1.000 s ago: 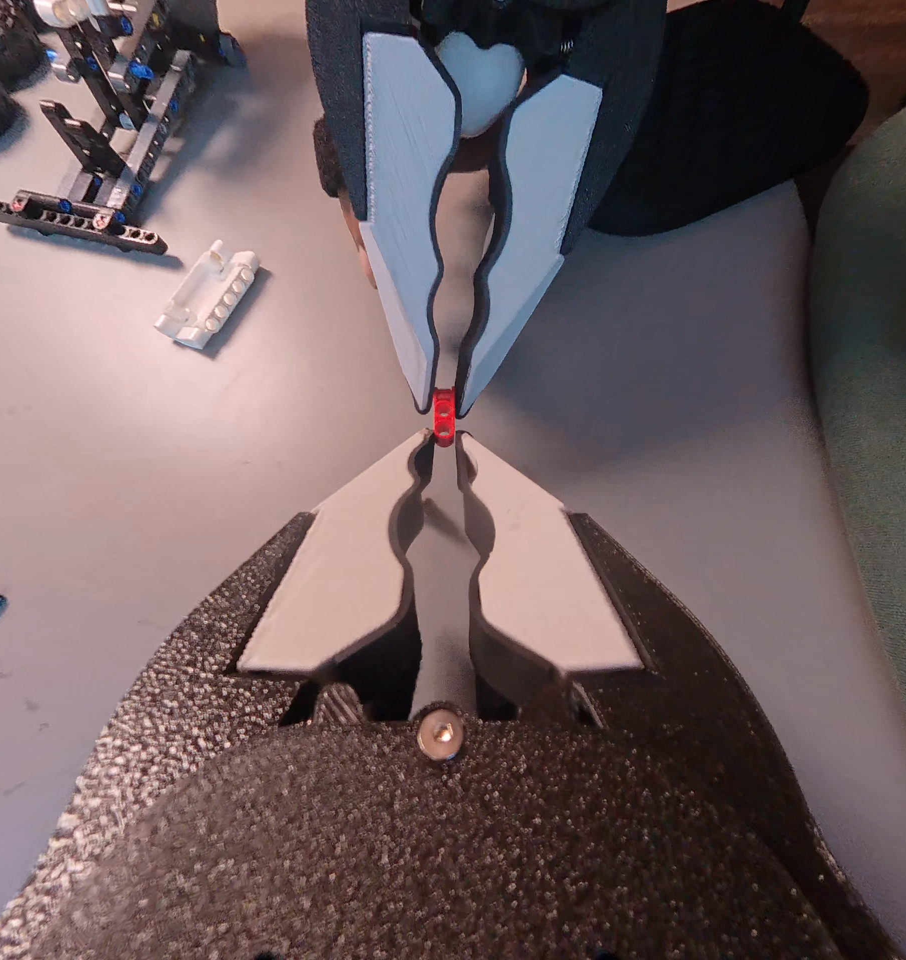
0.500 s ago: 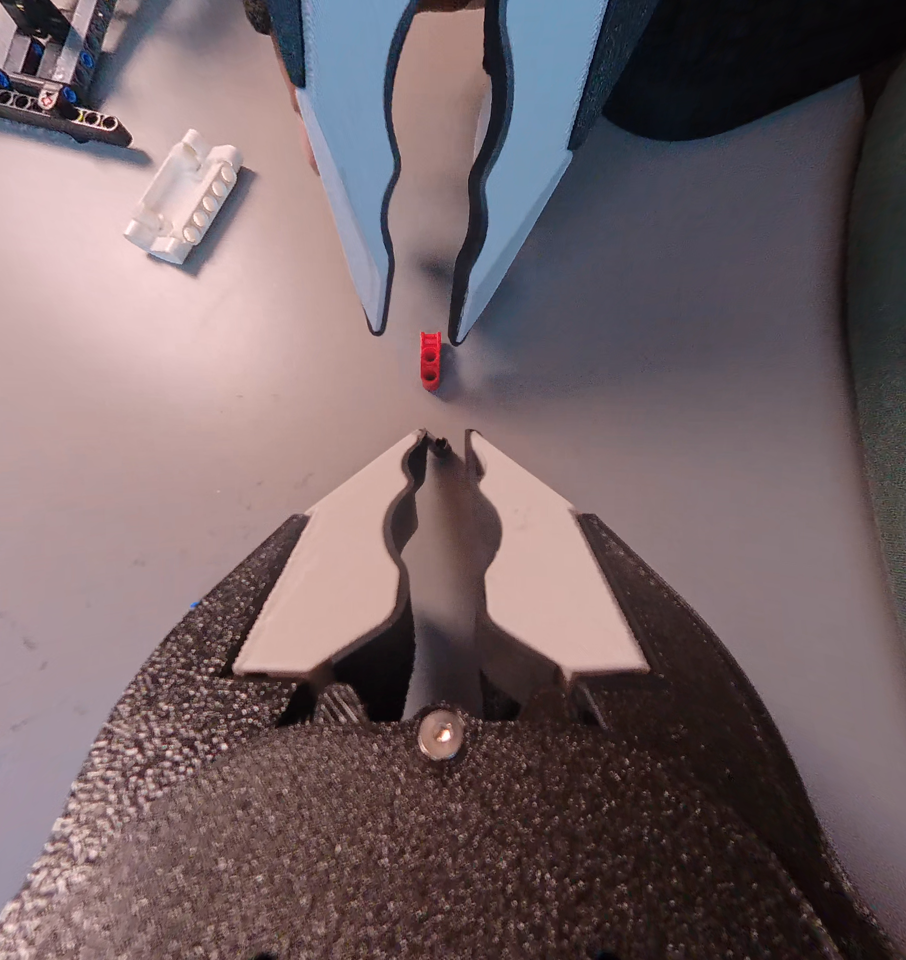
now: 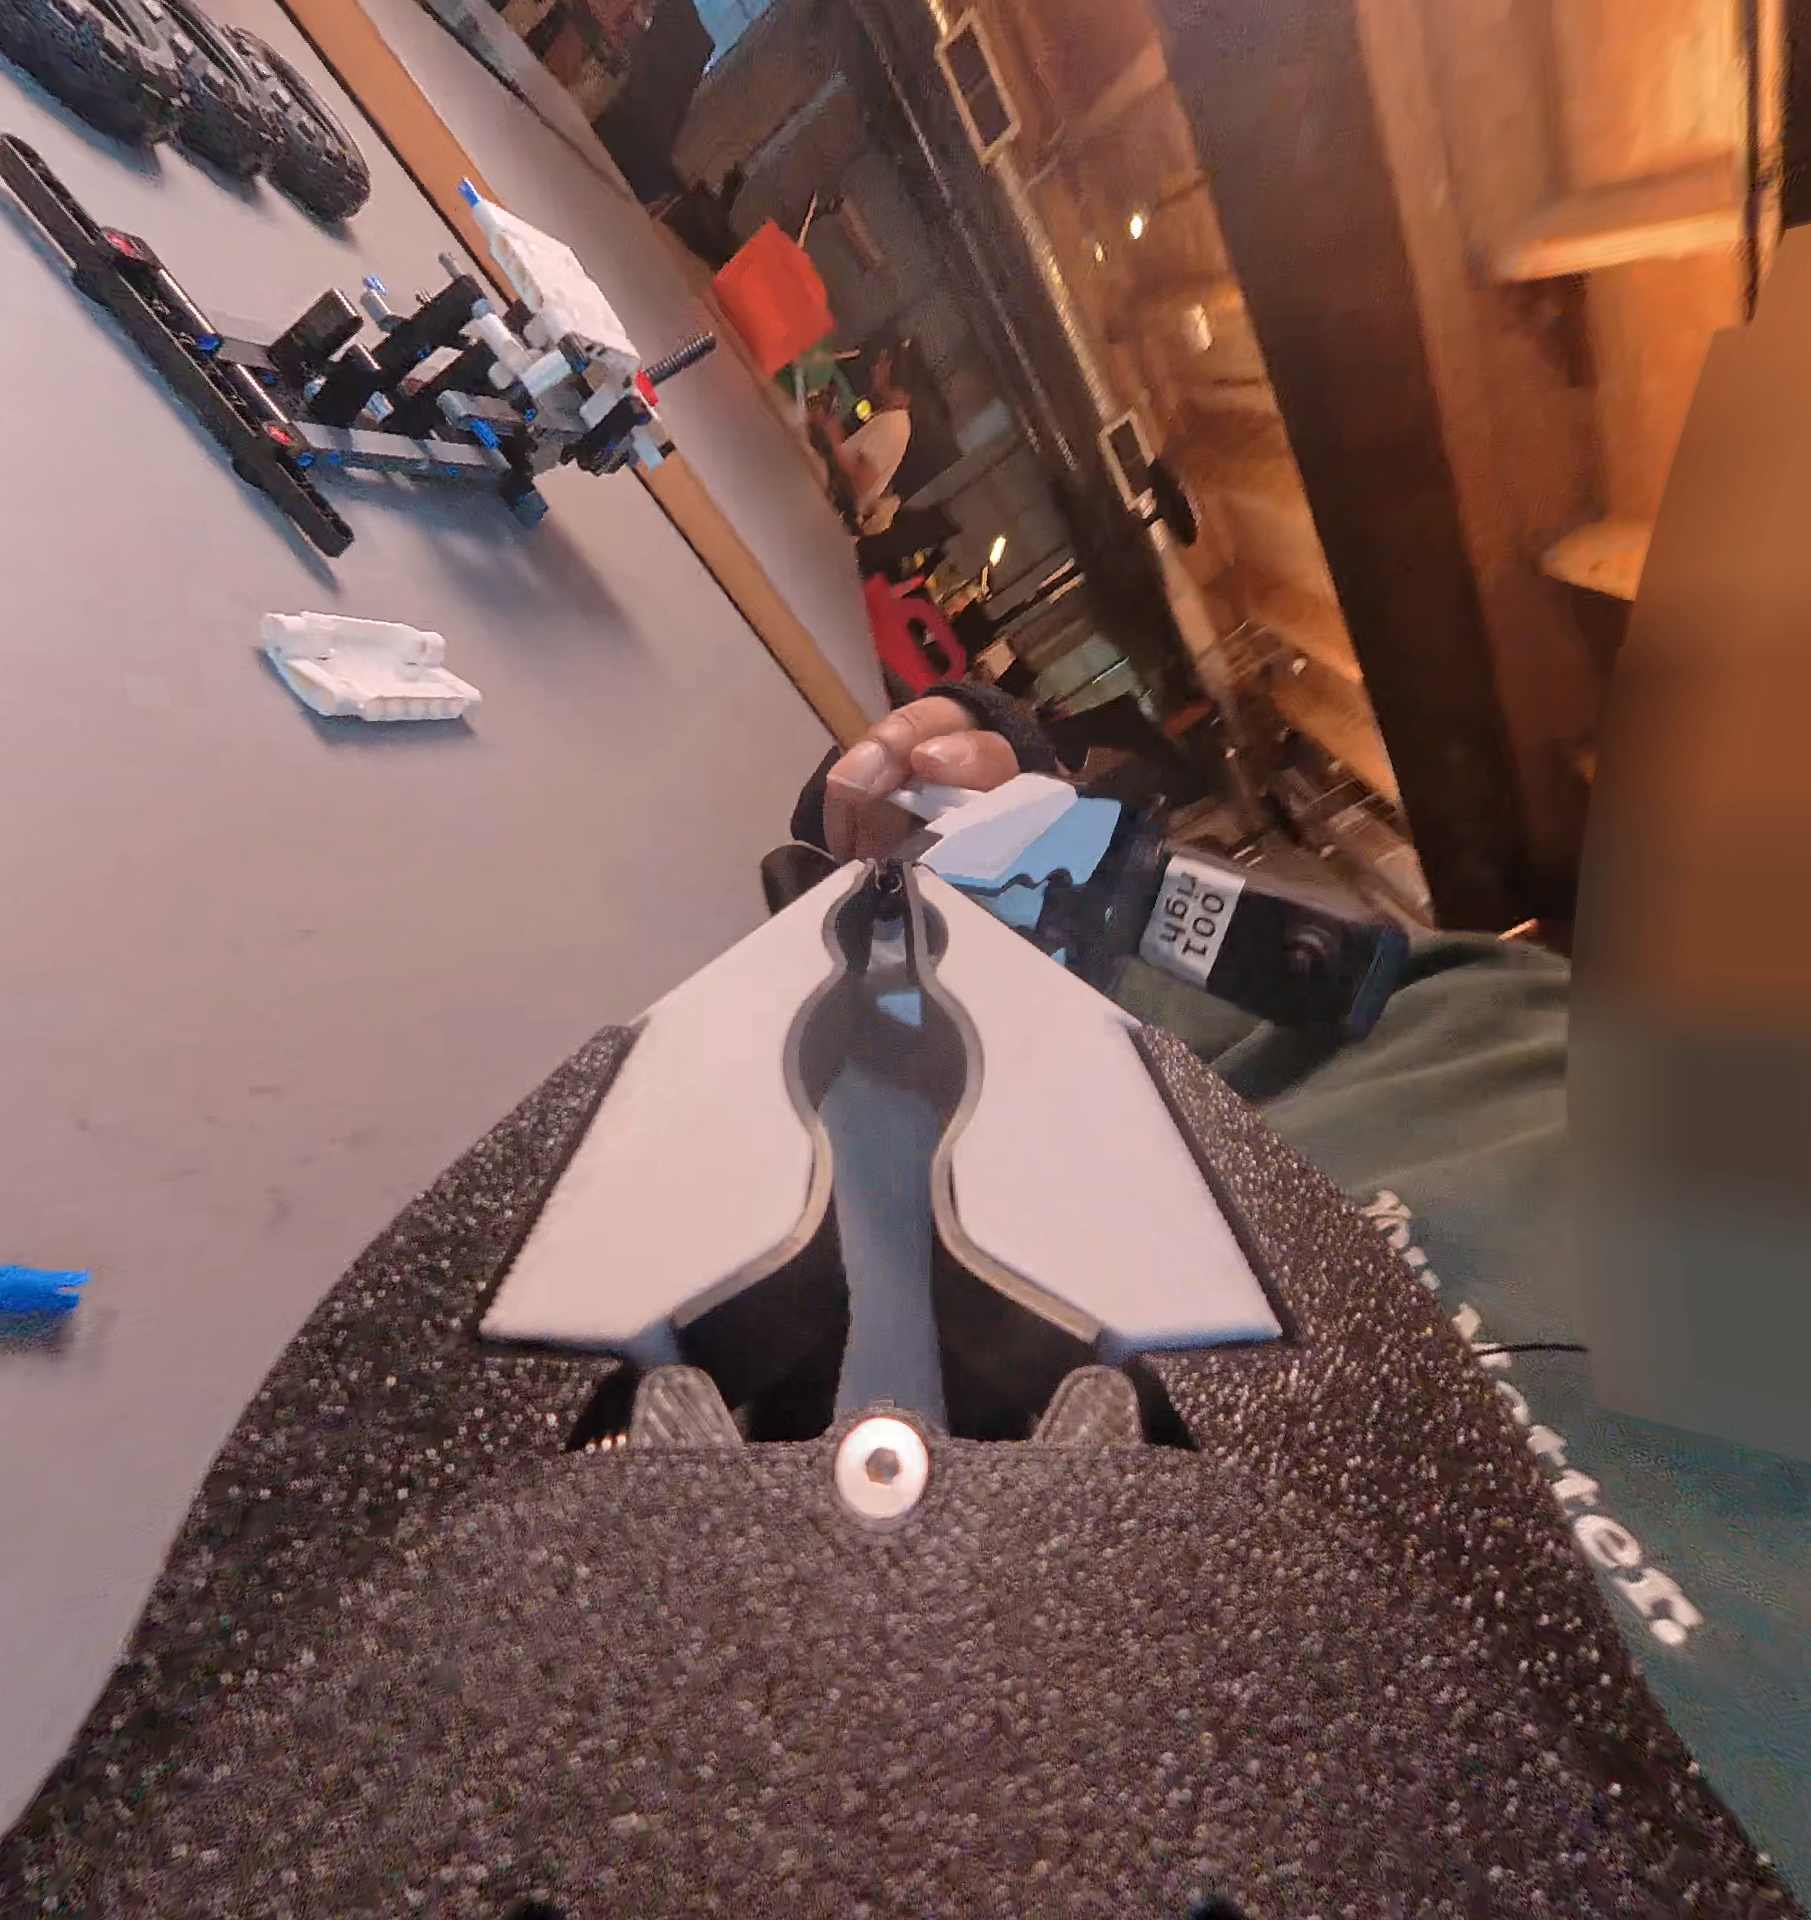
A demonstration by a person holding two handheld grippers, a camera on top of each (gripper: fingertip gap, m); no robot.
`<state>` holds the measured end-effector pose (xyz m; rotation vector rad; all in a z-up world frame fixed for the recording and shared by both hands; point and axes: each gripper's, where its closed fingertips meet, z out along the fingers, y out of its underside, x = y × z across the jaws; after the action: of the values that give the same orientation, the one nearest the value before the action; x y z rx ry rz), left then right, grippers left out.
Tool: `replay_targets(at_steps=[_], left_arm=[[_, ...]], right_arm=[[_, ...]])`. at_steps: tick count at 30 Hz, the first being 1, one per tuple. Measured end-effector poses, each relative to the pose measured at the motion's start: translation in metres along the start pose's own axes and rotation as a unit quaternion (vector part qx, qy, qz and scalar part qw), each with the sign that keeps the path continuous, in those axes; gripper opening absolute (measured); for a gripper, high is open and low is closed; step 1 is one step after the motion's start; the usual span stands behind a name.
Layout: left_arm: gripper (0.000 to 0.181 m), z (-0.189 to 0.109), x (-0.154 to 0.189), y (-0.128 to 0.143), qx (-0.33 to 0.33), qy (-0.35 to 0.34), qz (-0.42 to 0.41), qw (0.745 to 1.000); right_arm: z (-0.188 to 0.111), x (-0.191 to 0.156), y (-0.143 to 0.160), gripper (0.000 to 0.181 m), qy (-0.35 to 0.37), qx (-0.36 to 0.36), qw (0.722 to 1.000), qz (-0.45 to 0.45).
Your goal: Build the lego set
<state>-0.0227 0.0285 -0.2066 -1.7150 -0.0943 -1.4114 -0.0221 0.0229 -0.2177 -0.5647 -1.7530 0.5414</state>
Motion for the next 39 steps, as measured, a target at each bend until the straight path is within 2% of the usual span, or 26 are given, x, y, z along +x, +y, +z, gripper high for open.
replay_targets(at_steps=[3,8,12,15,19,23,25,28,39], left_arm=[[0.005,0.0,0.003,-0.004,0.026,0.029,-0.048,0.998],[0.005,0.001,0.004,-0.005,0.042,0.037,-0.072,0.996],[0.013,-0.003,-0.001,-0.009,0.05,0.021,-0.044,0.998],[0.018,-0.009,0.0,-0.015,0.043,0.001,0.022,0.999],[0.02,-0.004,0.007,-0.002,-0.02,-0.029,0.132,0.991],[0.019,0.003,0.007,0.016,-0.086,-0.074,0.267,0.957],[0.013,0.005,0.01,0.023,-0.104,-0.077,0.31,0.942],[0.011,0.006,0.011,0.028,-0.118,-0.075,0.321,0.937],[0.008,0.005,0.009,0.037,-0.147,-0.057,0.284,0.946]], right_arm=[[0.005,0.007,-0.003,0.021,0.026,-0.002,1.0,-0.015],[0.009,0.011,-0.004,0.01,0.028,0.001,0.999,-0.043],[0.009,0.01,0.003,0.008,-0.043,0.024,0.995,0.084],[0.002,0.01,0.004,0.009,-0.121,0.061,0.966,0.219],[-0.003,0.004,0.0,0.009,-0.201,0.077,0.928,0.305],[-0.008,-0.006,-0.009,0.008,-0.29,0.093,0.869,0.389],[-0.01,-0.011,-0.01,0.008,-0.318,0.093,0.856,0.398],[-0.011,-0.015,-0.01,0.009,-0.334,0.097,0.845,0.406],[-0.018,-0.019,-0.012,0.008,-0.367,0.109,0.825,0.415]])
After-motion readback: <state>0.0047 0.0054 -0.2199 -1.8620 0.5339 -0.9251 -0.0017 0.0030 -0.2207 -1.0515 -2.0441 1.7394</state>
